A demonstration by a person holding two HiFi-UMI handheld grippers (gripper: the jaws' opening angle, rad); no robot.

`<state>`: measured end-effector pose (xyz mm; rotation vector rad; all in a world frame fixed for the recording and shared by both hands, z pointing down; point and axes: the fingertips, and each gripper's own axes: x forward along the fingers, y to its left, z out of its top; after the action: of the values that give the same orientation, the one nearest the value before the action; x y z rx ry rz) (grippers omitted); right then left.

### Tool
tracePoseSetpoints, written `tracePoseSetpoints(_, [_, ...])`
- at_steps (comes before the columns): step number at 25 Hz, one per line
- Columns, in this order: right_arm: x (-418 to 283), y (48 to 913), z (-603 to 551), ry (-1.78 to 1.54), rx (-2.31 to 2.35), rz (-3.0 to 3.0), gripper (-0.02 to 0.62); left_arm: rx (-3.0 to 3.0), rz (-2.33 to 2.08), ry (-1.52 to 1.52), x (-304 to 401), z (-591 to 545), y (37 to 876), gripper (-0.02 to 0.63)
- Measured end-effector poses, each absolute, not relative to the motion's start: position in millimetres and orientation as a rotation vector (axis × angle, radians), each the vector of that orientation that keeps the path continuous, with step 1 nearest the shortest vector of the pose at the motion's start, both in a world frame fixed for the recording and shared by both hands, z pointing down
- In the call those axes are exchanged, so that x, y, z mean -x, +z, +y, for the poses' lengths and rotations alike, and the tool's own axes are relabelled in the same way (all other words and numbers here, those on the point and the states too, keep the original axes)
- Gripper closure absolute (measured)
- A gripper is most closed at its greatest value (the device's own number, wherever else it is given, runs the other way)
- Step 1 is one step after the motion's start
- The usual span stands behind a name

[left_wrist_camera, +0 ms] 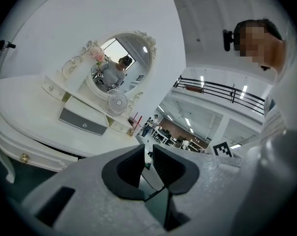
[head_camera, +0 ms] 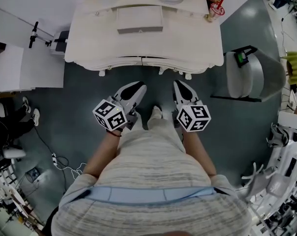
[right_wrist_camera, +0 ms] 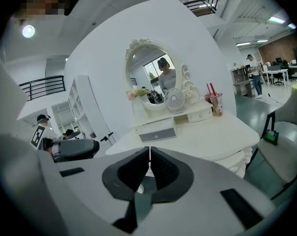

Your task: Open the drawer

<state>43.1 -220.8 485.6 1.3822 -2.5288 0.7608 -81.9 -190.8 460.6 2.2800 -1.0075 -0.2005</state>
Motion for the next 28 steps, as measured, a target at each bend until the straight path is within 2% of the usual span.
tracePoseSetpoints(14, [-35.1,557.7,-240.1,0.771,-1.32,-2.394,0.58,-2.249,-0.985,-0.073,107.9,-199.1,509.6,0.545])
tracePoseSetpoints(17, [-35.7,574.8,-247.4,0.793,-1.313,-2.357,0.489,-2.242,-0.973,-0.051,108.8,-201.6,517.6,0.545])
tracePoseSetpoints(28, [-56.7,639.0,-271.4,0.845,-1.358,-2.199,0.451,-2.223,-0.955,0.015,104.4,-209.0,547.3,0.545])
